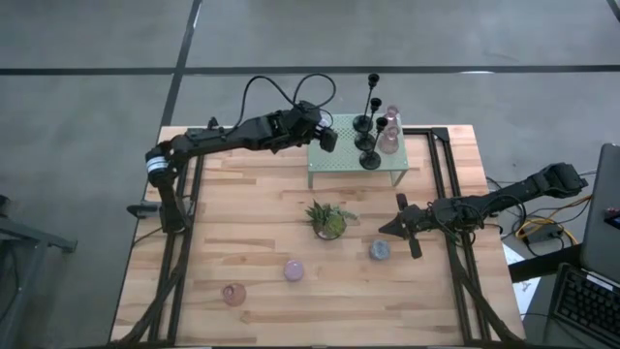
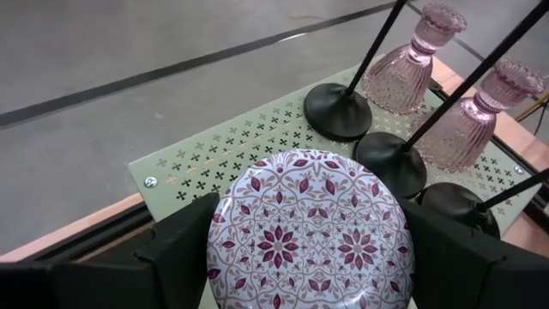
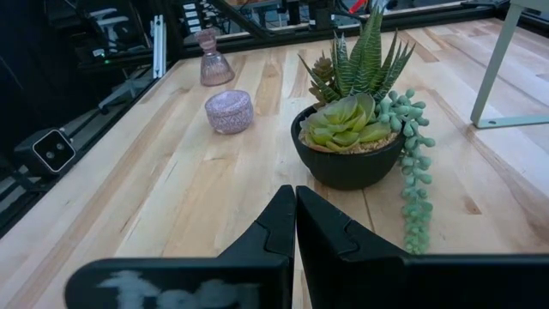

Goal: Pick & Place candle stick holders
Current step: Put the middle white scented candle on the shelf

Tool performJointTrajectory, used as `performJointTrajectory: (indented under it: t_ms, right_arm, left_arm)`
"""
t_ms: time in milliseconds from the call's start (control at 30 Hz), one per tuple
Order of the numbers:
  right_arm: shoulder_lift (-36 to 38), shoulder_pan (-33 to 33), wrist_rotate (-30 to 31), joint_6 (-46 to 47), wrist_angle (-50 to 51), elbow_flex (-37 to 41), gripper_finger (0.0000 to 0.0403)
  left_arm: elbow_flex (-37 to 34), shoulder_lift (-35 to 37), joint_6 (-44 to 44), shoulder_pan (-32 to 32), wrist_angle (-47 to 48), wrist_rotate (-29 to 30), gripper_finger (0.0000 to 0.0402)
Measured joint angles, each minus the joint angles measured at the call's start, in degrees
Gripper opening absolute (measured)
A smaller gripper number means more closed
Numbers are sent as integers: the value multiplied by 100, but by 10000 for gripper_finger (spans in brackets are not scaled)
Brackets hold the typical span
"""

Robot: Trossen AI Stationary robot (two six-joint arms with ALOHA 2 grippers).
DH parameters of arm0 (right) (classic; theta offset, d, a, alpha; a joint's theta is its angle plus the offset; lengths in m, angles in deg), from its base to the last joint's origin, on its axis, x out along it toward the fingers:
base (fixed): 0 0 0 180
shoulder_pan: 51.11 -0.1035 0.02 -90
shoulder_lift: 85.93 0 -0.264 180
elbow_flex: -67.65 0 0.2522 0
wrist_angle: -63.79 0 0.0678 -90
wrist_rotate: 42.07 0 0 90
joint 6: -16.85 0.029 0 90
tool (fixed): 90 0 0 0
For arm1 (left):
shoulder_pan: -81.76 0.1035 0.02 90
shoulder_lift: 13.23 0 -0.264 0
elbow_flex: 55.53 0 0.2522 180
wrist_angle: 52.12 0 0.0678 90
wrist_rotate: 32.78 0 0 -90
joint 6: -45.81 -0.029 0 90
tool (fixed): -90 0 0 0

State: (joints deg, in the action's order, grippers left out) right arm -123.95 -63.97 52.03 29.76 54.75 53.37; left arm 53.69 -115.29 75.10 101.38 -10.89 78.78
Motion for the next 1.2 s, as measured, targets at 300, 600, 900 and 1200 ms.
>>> performJointTrajectory:
  t_ms: [300,600,900,1200]
  right_arm:
    - [0,-1,-1,0,0,1,9]
    - [0,-1,-2,1,0,1,9]
    - [-3,-1,-4,1,-1,-1,9]
    - [-13,0,-4,1,3,-1,9]
  left_arm:
    - [50,-2,-239,96,-20,-112,309]
    - [72,-215,-291,464,-930,-194,309]
    - [869,-956,-440,685,-858,-518,309]
    - [2177,-1832,-709,720,201,-877,309]
